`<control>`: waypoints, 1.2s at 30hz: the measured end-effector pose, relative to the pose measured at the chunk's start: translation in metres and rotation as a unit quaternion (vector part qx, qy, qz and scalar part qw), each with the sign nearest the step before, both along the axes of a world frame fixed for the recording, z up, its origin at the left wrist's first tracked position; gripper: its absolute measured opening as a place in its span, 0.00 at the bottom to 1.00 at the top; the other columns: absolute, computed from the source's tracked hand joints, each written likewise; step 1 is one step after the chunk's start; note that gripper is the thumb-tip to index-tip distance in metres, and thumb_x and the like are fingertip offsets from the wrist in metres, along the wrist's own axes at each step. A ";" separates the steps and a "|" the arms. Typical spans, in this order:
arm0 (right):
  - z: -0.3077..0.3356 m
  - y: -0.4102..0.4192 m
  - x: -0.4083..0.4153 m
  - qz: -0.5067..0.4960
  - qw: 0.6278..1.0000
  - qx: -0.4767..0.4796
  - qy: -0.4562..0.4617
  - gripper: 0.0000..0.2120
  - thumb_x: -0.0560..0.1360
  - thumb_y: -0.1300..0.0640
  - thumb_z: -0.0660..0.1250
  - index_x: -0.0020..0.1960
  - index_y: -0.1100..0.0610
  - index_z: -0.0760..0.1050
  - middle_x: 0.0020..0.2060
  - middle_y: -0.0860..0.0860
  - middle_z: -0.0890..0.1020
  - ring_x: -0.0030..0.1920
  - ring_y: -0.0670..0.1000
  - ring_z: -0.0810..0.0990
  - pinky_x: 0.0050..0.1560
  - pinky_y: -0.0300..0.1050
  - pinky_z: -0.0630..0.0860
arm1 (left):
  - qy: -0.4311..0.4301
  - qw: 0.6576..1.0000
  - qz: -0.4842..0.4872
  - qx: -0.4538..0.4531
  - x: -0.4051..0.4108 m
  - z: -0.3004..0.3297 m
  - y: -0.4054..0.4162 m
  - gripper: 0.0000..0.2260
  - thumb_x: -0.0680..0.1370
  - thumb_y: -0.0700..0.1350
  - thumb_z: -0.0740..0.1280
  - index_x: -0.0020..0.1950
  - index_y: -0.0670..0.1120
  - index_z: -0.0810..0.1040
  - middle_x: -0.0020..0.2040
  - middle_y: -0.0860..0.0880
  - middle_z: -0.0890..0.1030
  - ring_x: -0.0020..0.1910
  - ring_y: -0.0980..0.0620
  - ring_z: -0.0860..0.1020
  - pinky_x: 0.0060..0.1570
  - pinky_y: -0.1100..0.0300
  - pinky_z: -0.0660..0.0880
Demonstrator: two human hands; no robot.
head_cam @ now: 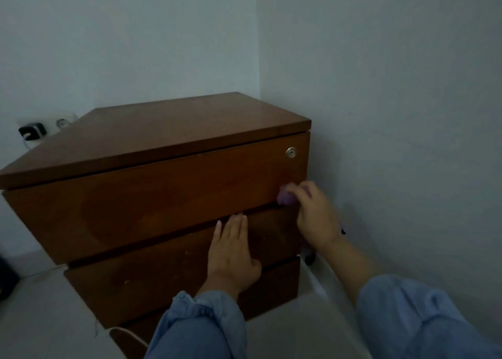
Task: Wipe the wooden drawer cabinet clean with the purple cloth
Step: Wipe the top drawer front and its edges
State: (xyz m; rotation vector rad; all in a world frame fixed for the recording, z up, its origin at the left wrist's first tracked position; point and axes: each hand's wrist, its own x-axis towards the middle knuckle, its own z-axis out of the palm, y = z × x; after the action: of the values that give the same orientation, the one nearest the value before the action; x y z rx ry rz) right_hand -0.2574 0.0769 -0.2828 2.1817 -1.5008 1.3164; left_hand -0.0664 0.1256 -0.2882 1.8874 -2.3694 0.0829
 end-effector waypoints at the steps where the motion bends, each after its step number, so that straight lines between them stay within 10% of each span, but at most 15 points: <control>1: 0.014 0.000 -0.004 -0.008 0.998 -0.029 -0.055 0.20 0.69 0.72 0.61 0.56 0.55 0.75 0.50 0.56 0.75 0.47 0.51 0.74 0.48 0.42 0.71 | -0.014 1.000 -0.010 0.009 -0.005 0.001 -0.002 0.41 0.74 0.57 0.60 0.78 0.44 0.40 0.79 0.47 0.44 0.77 0.50 0.42 0.75 0.49 0.40; 7: 0.082 -0.030 -0.015 -0.066 0.978 -0.074 -0.182 0.21 0.71 0.68 0.58 0.61 0.56 0.76 0.51 0.59 0.74 0.49 0.55 0.76 0.51 0.43 0.70 | 0.008 1.000 -0.017 0.009 -0.021 0.005 -0.012 0.39 0.74 0.57 0.59 0.78 0.45 0.44 0.79 0.48 0.48 0.77 0.52 0.46 0.76 0.52 0.41; 15: 0.013 -0.035 -0.010 -0.062 0.972 -0.020 -0.228 0.21 0.70 0.72 0.61 0.59 0.57 0.78 0.51 0.57 0.74 0.49 0.47 0.71 0.51 0.33 0.67 | 0.038 0.999 -0.022 -0.032 -0.019 -0.006 -0.015 0.42 0.71 0.60 0.61 0.78 0.47 0.44 0.79 0.51 0.48 0.77 0.54 0.47 0.75 0.54 0.41; 27: -0.023 0.011 0.006 -0.055 0.966 0.219 -0.127 0.13 0.67 0.62 0.62 0.50 0.50 0.74 0.50 0.52 0.70 0.45 0.57 0.77 0.49 0.57 0.77 | 0.012 1.000 -0.003 -0.020 -0.002 0.004 -0.005 0.37 0.75 0.52 0.61 0.78 0.46 0.45 0.79 0.49 0.49 0.77 0.53 0.46 0.76 0.52 0.40; 36: -0.015 0.022 0.033 -0.044 0.945 0.326 -0.006 0.29 0.71 0.57 0.65 0.70 0.54 0.59 0.71 0.51 0.59 0.53 0.58 0.77 0.48 0.50 0.75 | 0.000 0.990 0.132 -0.042 0.086 -0.017 0.052 0.37 0.76 0.51 0.59 0.78 0.45 0.40 0.79 0.49 0.41 0.77 0.51 0.40 0.75 0.48 0.40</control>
State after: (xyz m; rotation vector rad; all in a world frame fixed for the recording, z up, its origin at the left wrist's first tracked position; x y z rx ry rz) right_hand -0.2240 0.0990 -0.2976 2.4096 -2.2542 0.8769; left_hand 0.0199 0.1776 -0.3057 2.1451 -2.0668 0.2017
